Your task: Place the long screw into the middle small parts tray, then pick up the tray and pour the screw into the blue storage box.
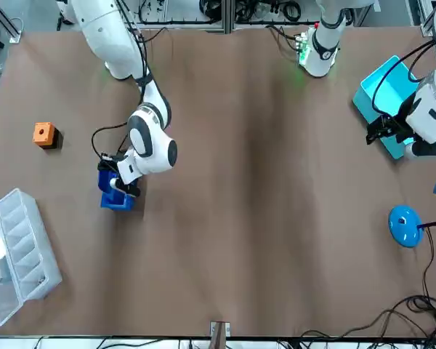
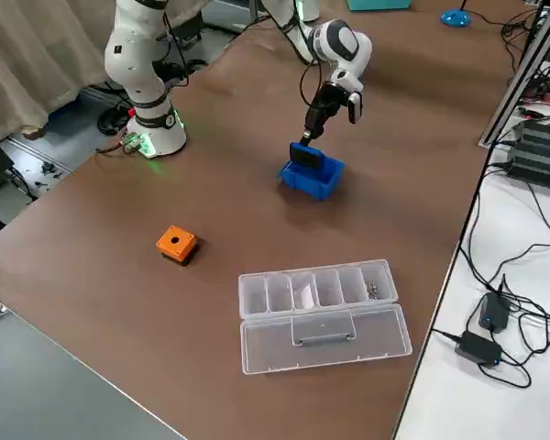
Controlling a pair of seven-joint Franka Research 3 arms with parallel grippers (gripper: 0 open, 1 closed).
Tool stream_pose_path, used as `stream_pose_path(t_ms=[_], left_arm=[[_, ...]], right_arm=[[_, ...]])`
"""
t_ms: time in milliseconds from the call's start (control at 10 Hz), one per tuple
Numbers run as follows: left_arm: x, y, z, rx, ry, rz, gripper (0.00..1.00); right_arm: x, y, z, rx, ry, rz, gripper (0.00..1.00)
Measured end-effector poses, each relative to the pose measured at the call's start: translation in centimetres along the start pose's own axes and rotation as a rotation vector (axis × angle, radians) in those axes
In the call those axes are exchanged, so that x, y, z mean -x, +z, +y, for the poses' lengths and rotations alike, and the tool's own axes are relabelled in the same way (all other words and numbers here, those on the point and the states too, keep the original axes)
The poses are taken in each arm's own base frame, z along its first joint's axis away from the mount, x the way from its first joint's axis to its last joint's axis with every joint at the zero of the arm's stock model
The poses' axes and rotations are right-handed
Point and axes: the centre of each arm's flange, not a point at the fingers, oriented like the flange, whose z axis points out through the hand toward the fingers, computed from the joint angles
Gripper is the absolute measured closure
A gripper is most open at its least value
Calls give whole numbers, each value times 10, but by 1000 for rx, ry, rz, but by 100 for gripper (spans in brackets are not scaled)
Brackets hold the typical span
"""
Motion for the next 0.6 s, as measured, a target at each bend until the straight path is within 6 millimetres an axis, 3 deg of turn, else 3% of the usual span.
stream_pose_path(t_ms=[300, 600], left_arm=[[0, 0, 0, 0, 0, -1, 1], [0, 0, -1, 0, -1, -1, 1]], right_arm=[[-9, -3, 11, -19, -49, -5, 99], [-30, -10, 47, -128, -125, -48, 99]])
